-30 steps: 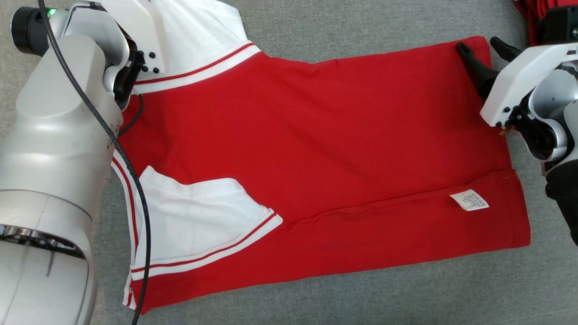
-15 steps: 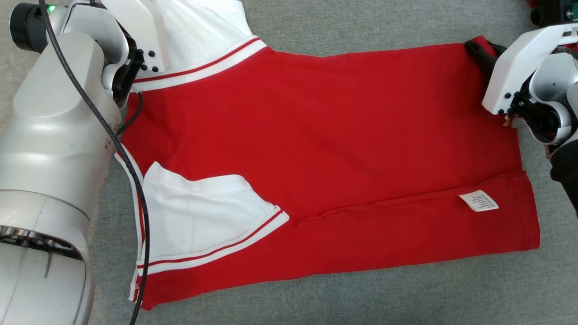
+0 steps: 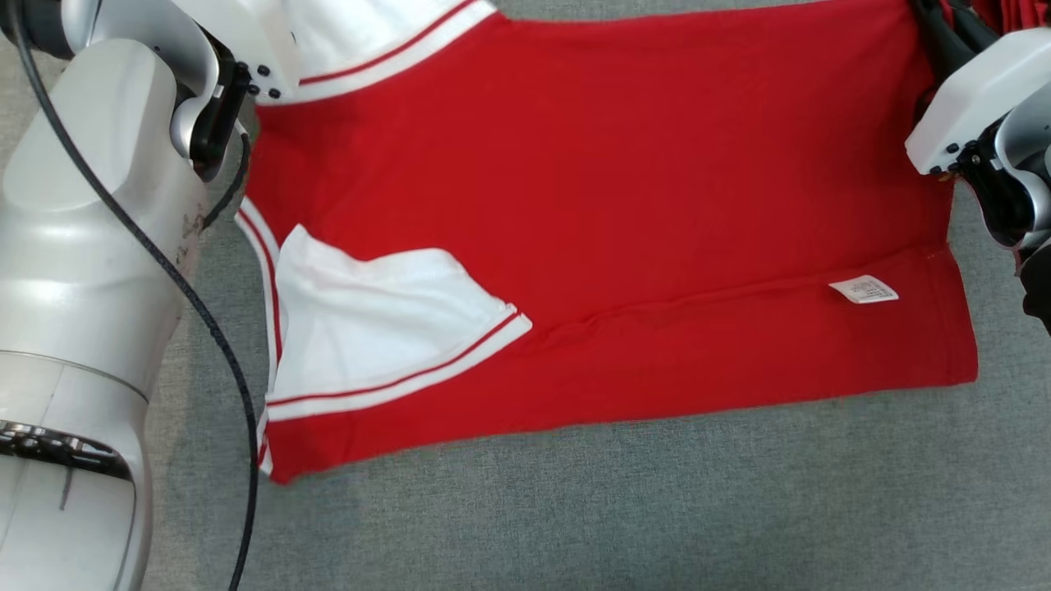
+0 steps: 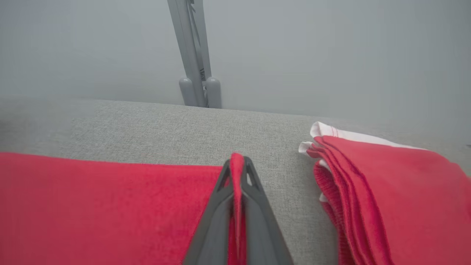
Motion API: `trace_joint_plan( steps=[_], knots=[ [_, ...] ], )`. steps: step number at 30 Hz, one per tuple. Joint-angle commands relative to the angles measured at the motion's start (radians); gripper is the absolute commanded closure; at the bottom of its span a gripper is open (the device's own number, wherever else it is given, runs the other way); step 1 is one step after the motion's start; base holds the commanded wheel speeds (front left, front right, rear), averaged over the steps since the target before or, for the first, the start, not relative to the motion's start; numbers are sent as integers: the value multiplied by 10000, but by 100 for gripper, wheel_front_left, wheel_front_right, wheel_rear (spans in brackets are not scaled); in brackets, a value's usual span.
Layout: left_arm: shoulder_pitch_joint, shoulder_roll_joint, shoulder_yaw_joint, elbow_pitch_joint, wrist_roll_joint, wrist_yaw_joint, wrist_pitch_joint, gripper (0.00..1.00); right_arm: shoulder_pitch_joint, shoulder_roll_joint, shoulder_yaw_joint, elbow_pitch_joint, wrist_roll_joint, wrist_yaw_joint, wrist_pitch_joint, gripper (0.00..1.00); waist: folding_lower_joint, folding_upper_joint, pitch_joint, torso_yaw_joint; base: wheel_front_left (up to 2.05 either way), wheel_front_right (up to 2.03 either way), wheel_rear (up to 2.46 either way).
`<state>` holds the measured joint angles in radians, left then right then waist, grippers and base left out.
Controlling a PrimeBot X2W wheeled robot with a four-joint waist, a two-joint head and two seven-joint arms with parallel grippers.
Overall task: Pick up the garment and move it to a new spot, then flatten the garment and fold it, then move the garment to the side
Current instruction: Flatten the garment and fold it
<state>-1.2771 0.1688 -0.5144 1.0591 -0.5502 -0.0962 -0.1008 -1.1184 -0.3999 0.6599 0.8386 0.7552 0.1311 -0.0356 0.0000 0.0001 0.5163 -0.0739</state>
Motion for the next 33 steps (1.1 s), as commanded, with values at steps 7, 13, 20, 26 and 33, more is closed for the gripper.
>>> trace_joint_plan(
  steps=[7,13,20,26,33],
  knots=[
    [874,401,-266,-1178,-280,-297,-766,100,422,-190,155,212,1068,-3,-1282,100,0,-1,-339,124,0,0,0],
    [2330,792,-315,-2661,-858,-343,-777,100,1266,-739,508,-388,1969,-1,-1729,100,0,-1,-725,276,0,0,0],
    [4527,1359,-178,-5365,-1406,0,-640,100,2415,-1513,970,-1458,2354,-1,-2222,100,0,-1,-1088,465,0,0,0],
    [6591,1845,-111,-8219,-1756,896,-108,100,3439,-2021,672,-2382,2182,-1,-2314,100,0,-1,-1316,578,0,0,0],
    [8471,2310,-49,-10818,-2122,1820,460,100,4810,-2297,-352,-3493,1567,-1,-2309,100,0,-1,-1405,664,0,0,0]
  ],
)
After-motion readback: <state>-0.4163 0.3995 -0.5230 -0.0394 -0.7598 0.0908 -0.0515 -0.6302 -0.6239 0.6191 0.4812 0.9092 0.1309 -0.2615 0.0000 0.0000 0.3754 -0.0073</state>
